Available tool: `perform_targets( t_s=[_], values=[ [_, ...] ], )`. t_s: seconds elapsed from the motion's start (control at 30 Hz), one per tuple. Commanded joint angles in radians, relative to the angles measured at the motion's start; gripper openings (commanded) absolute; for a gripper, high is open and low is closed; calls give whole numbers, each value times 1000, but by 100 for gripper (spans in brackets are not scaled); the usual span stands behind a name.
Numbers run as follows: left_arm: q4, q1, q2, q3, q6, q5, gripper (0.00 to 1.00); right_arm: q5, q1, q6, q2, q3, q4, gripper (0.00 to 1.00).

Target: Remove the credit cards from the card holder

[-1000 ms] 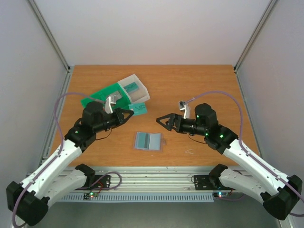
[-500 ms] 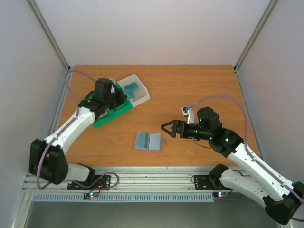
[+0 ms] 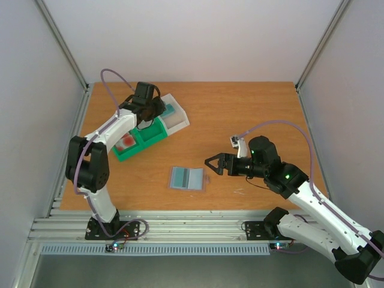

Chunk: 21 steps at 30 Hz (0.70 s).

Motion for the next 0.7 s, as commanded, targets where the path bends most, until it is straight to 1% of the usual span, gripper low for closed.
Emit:
perform_targets(
  t_s=[0.0, 0.27, 0.67],
  values=[
    [-5, 6, 71, 88, 35, -85, 1, 39, -3, -29, -18, 42, -45, 98],
    [11, 7, 167, 157, 4, -92, 0, 52, -3, -31, -21, 56, -75, 98],
    [42, 17, 256, 193, -11, -101, 0, 82, -3, -33, -22, 62, -101, 99]
  ],
)
